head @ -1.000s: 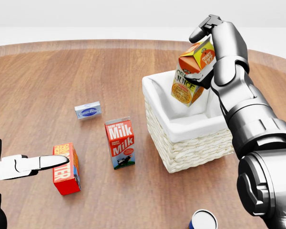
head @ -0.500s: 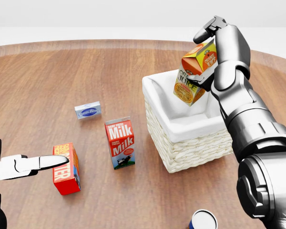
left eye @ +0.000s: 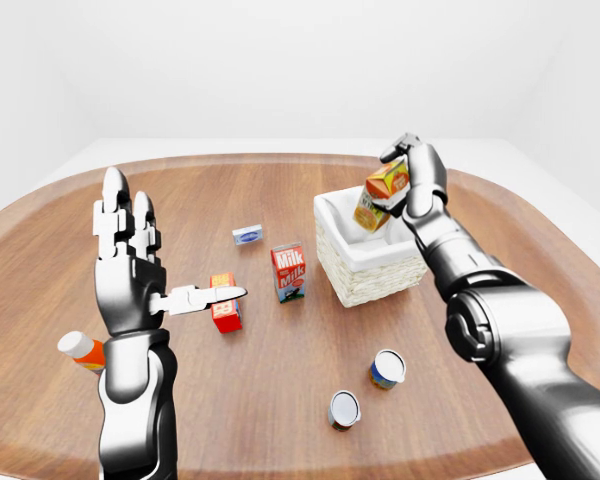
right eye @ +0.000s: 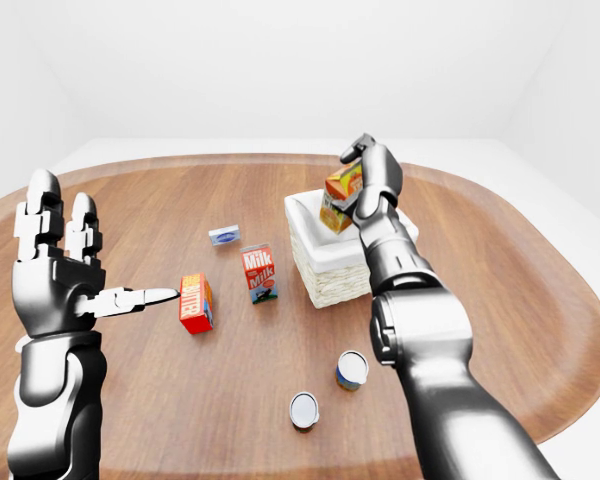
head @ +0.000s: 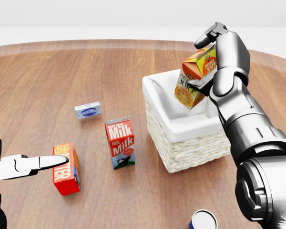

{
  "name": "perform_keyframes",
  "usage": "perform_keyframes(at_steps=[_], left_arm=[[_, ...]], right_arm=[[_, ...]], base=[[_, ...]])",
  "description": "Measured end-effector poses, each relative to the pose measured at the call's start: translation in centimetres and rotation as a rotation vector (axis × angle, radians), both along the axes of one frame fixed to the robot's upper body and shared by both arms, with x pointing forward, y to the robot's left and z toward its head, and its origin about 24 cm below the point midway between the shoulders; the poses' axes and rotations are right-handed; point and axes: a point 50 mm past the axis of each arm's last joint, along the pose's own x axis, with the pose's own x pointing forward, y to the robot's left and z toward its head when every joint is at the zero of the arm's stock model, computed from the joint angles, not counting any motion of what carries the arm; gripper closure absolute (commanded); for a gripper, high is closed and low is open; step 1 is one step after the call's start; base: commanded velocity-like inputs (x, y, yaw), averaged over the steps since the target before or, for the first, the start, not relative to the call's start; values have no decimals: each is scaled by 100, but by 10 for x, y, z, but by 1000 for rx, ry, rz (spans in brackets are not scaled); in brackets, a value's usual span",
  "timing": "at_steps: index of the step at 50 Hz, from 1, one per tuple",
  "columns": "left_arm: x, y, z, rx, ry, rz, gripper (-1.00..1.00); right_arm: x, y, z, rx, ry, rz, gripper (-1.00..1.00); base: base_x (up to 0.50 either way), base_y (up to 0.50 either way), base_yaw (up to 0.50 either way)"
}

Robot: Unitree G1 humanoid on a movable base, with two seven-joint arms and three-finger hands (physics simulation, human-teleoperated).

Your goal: Pick up the orange juice, and put it in the basket.

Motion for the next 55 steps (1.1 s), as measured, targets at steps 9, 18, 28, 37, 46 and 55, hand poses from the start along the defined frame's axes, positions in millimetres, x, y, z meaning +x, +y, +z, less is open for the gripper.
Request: perform_keyframes(at_steps=[9, 18, 28, 37, 46, 55], left_arm=[[0, 0, 0, 0, 0, 0, -100], [0, 0, 0, 0, 0, 0, -100], [0, 0, 0, 0, 0, 0, -100], [0, 0, 0, 0, 0, 0, -100], [0, 0, 0, 0, 0, 0, -100], [0, 0, 0, 0, 0, 0, -100]], right_arm=[[-1, 0, -3, 5, 2, -6, 100], [-1, 1, -6, 6, 4, -9, 100], [-2, 2, -9, 9, 9, -13, 100], [-2, 2, -13, 8, 14, -15, 100], [-3, 3, -16, 5, 18, -17, 100], [-3, 3, -18, 2, 21, -23, 100]], base=[[0, 0, 0], [0, 0, 0], [0, 0, 0], [0, 0, 0], [0, 0, 0], [0, 0, 0]])
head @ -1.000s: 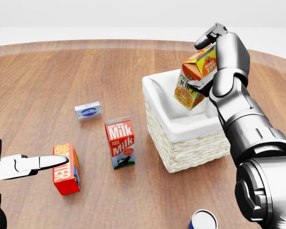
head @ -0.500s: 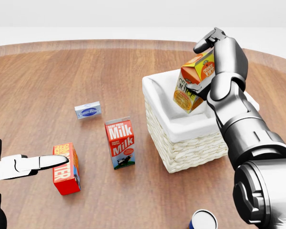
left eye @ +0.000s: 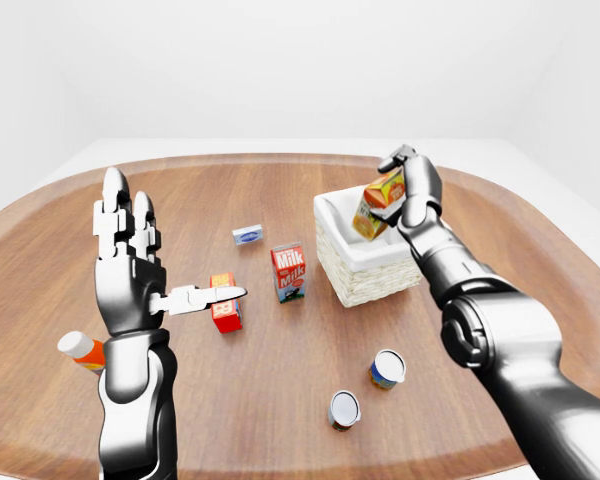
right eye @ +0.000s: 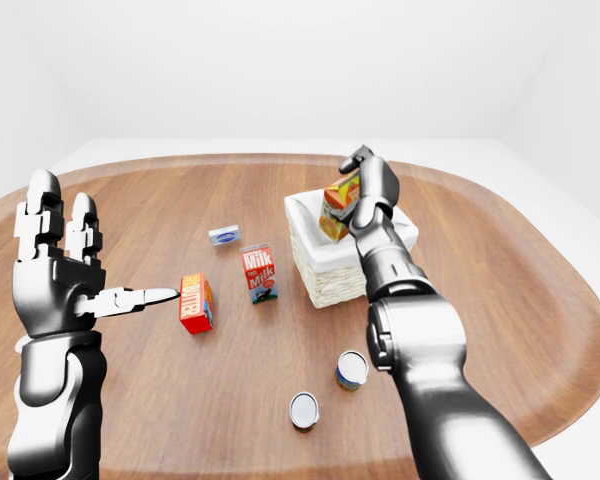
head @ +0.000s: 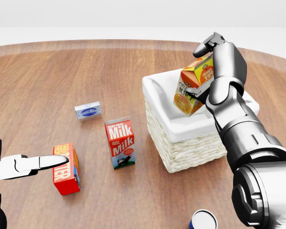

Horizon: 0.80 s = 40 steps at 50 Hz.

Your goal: Pick up the orange juice, and put it in the basket.

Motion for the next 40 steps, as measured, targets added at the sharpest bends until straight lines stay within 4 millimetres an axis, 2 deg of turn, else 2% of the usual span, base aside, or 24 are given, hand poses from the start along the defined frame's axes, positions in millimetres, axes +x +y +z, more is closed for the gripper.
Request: perform_keyframes(at_steps=[23, 24, 26, 27, 28, 29, 35, 37, 39, 40], left_arm=[[-3, -1, 5, -3, -23, 2, -100], [-3, -1, 5, -3, -24, 2, -100], [-3, -1, 5, -3, -25, 2, -100], [-3, -1, 5, -3, -26, 2, -100], [-3, -1, 5, -3, -26, 2, -100], [-3, -1, 5, -3, -26, 2, -100], [-3, -1, 5, -4, -26, 3, -100], [-3, 0, 5, -4, -26, 3, -100], [-3, 0, 5, -4, -26, 3, -100], [-3, 0, 5, -4, -26, 3, -100]], right_arm=[[-2, 1, -8, -5, 18, -2, 100], [-2, 1, -8, -6, 19, -2, 87], [-2, 1, -9, -10, 20, -4, 76], [-2, 1, -9, -13, 21, -4, 58], [-2, 1, -10, -20, 22, -6, 51], [-2, 1, -10, -22, 22, -6, 29], [-2, 1, -11, -33, 22, -9, -11], [-2, 1, -11, -35, 18, -10, -37], [-2, 1, -10, -37, 14, -12, -55], [-2, 1, -9, -38, 12, -13, -76]], base=[[0, 0, 0], [0, 0, 0], [0, 0, 0], [0, 0, 0], [0, 0, 0], [0, 0, 0], [0, 0, 0], [0, 0, 0], [0, 0, 0], [0, 0, 0]])
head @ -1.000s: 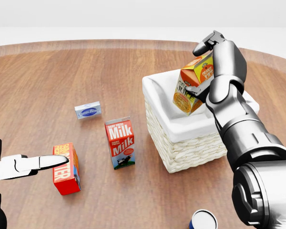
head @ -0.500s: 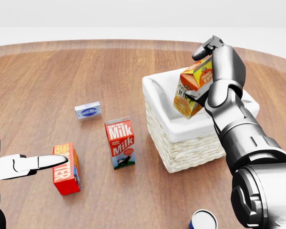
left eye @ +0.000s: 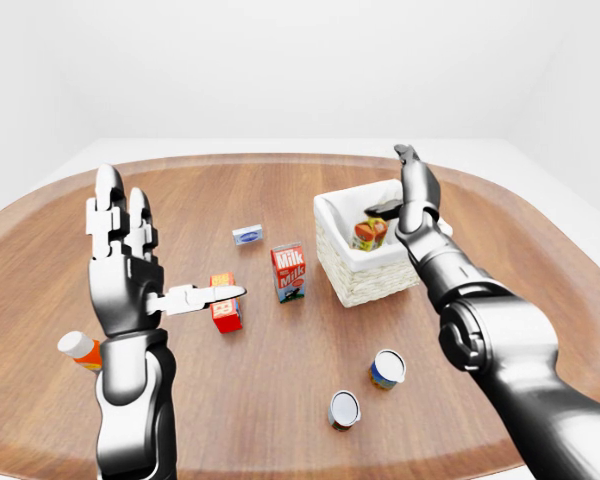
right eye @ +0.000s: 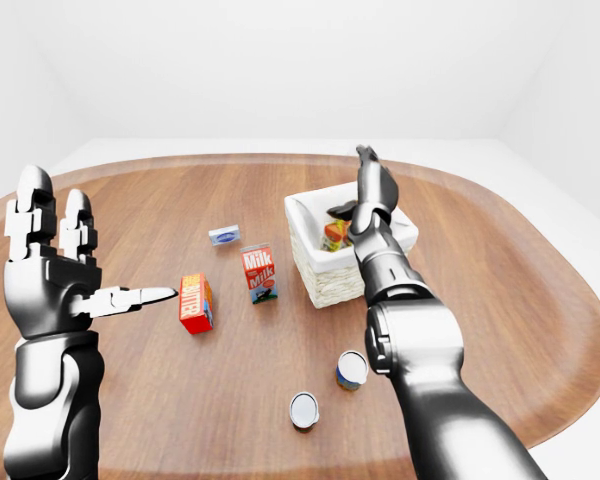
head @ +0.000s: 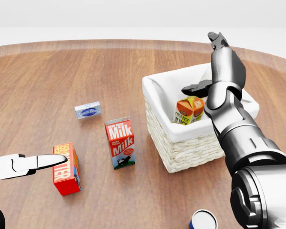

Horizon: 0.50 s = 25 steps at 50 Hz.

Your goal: Pick up the orange juice, and put it in the basket.

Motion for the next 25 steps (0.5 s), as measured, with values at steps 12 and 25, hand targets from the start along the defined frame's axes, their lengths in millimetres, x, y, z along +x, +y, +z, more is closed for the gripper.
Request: perform_keyframes(at_steps=[12, 25], left_arm=[[-2, -1, 2, 1, -12, 0, -100], [-5, -2, 6, 2, -31, 0, -100]], right_arm=[[0, 0, 2, -6, -10, -2, -100], [1, 1, 4, -10, -15, -2, -100]], base=[[0, 0, 0], [0, 0, 0]])
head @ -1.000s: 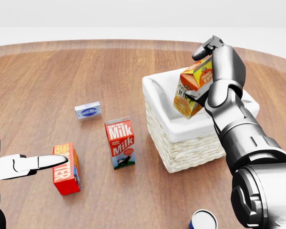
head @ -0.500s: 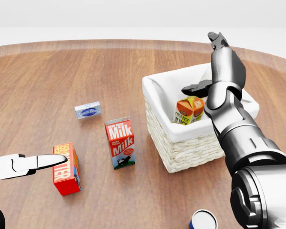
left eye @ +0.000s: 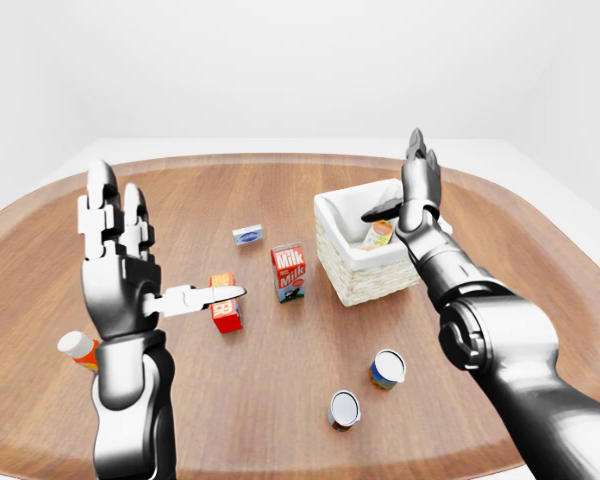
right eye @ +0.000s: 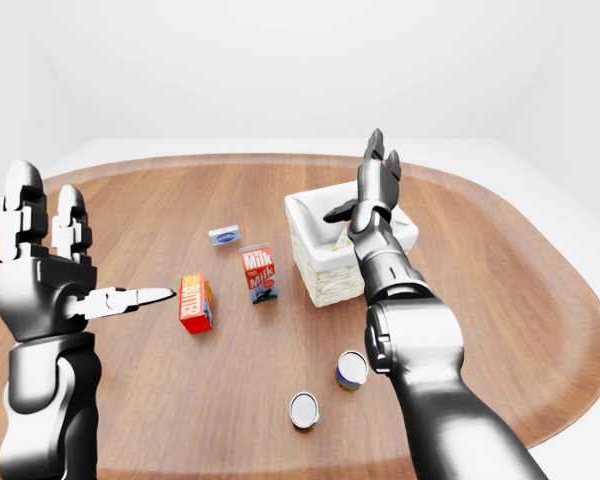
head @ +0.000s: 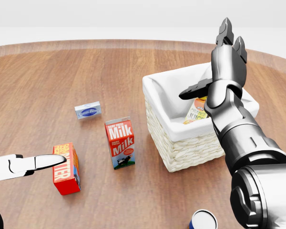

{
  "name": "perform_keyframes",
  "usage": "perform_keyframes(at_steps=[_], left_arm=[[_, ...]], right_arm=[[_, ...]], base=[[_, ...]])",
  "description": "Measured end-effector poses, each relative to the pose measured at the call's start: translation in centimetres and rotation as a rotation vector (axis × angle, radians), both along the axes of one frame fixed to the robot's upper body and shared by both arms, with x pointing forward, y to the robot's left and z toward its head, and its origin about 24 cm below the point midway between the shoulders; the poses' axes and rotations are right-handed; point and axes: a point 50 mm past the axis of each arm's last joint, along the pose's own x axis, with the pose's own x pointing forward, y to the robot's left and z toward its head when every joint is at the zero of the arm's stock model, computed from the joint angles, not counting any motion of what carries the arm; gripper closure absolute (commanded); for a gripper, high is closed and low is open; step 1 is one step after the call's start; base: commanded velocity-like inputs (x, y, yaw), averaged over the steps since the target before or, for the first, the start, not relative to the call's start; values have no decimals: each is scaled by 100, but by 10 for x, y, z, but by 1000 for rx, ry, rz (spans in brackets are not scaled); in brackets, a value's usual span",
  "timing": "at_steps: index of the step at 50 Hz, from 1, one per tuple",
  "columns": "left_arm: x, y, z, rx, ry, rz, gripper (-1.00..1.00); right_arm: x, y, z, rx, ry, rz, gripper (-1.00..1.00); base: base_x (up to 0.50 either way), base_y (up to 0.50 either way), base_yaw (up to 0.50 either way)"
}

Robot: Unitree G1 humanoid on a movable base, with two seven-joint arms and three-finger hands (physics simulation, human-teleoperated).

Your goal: Pick up the orange juice, and put it in the basket.

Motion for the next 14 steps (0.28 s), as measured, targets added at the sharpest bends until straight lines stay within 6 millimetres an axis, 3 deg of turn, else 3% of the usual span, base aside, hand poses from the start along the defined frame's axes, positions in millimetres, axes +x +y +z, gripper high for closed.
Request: perform_keyframes(at_steps=[14], left_arm=[[-1, 0, 1, 0, -5, 0, -100]], right_arm=[[1, 0, 3, -3, -6, 0, -100]], base=[[0, 0, 0]])
